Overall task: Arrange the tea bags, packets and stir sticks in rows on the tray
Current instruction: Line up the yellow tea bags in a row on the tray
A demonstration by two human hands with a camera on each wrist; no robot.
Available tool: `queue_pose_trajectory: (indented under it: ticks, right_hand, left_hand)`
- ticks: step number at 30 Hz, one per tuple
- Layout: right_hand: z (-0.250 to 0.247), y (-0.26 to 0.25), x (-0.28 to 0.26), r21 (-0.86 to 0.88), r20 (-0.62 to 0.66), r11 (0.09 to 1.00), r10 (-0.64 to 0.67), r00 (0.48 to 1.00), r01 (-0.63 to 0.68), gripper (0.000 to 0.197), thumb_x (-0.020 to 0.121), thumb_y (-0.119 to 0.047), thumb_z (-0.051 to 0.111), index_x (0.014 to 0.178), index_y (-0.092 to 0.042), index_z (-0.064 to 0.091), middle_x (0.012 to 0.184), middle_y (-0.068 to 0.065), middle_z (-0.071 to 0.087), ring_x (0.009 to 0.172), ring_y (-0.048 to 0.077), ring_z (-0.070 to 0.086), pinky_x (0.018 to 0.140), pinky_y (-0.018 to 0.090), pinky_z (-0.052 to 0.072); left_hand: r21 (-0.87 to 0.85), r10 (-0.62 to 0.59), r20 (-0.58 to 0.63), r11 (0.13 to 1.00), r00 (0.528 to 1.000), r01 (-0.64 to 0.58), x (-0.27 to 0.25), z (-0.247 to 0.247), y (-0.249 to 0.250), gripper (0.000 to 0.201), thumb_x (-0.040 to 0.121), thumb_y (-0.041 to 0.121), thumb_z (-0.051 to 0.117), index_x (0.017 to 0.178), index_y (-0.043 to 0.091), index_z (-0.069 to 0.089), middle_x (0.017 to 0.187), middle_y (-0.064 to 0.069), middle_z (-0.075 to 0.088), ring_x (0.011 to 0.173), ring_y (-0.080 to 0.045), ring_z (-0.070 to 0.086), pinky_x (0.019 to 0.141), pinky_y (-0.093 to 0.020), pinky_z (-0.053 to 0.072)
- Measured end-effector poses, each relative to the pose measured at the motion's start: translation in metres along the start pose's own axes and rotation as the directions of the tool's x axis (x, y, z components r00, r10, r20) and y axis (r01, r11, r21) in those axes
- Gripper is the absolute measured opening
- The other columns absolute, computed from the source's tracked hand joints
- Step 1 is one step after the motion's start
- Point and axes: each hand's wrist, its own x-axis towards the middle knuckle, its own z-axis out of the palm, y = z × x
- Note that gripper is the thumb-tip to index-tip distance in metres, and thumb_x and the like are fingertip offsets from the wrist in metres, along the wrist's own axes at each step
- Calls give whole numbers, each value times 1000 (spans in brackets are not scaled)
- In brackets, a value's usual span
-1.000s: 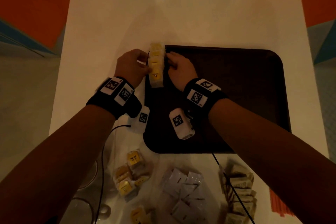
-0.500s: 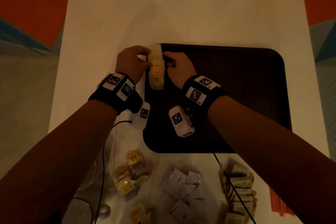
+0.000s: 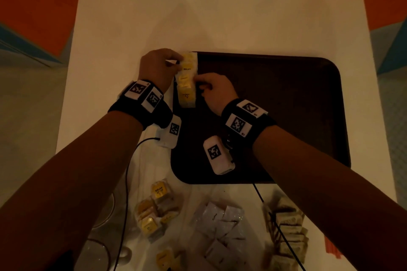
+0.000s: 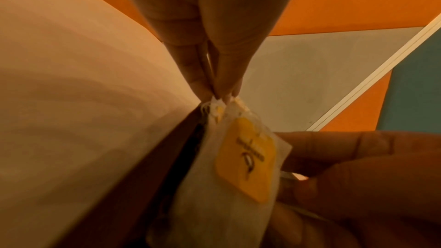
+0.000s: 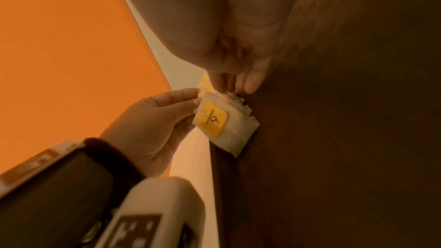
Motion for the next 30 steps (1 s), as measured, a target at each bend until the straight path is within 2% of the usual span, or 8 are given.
queue_pose_trajectory:
  ticks: [3,6,10,16,20,22,26,30]
  right_hand:
    - [-2,-1,0,51,-46,999,-16,999,19,39,85,12,35,106,-2,64,122,17,59,110,28,55,95,32,45]
    - [-4,-1,1,94,-33,996,4,999,-1,36,85,12,34,93,-2,67,116,19,62,97,23,54,84,28,44]
    - [-4,-4,-2,177,30,983,40,999,-44,36,87,14,33,107,5,62,122,21,57,104,26,54,96,31,44]
    - [-4,-7,-8,326,-7,943,68,998,-62,38,85,19,33,116,12,54,131,26,50,121,39,48,102,39,40]
    - [-6,5,-6,132,-58,990,50,997,-42,32,85,10,39,79,-5,67,103,15,63,103,31,59,94,46,49]
    - [-12,10,-12,54,1,998,25,1000,-25,37,82,11,39,67,-12,63,94,13,64,96,28,59,90,41,50]
    - [-15,8,-31,-128,273,986,-72,959,110,39,84,15,35,98,0,68,113,15,64,104,24,58,94,26,43]
    - [-9,4,-31,-185,284,976,-59,957,114,47,87,12,31,122,-6,57,128,14,55,115,27,54,99,24,38]
  left_hand:
    - [-46,-14,-23,999,1000,12,-1,-5,-2,12,82,12,63,94,11,67,104,-7,67,86,-22,66,79,-26,49]
    - [90,11,29,996,1000,-14,-4,-11,-7,17,82,15,62,99,11,64,100,-7,67,88,-22,62,77,-25,43]
    - [161,-18,182,987,983,-12,-9,-7,-8,32,72,22,76,99,13,61,85,1,63,77,-12,55,71,-25,40]
    - [72,0,52,997,999,-4,-9,-2,-5,24,73,11,70,95,13,61,84,0,65,76,-11,55,71,-22,40]
    - [-30,-13,31,999,999,14,-10,-1,-5,24,73,9,70,96,10,63,83,-1,63,73,-11,57,69,-19,44]
    - [-59,-24,31,998,999,26,-12,-3,-7,25,74,8,70,97,9,62,83,0,62,72,-13,58,68,-19,44]
    - [13,7,66,1000,998,-8,-14,-11,-12,20,75,8,69,94,8,62,88,-3,64,77,-15,59,73,-24,42]
    - [119,4,223,992,975,-31,-17,-14,-13,22,71,8,71,91,10,62,94,-9,67,83,-23,62,75,-30,46]
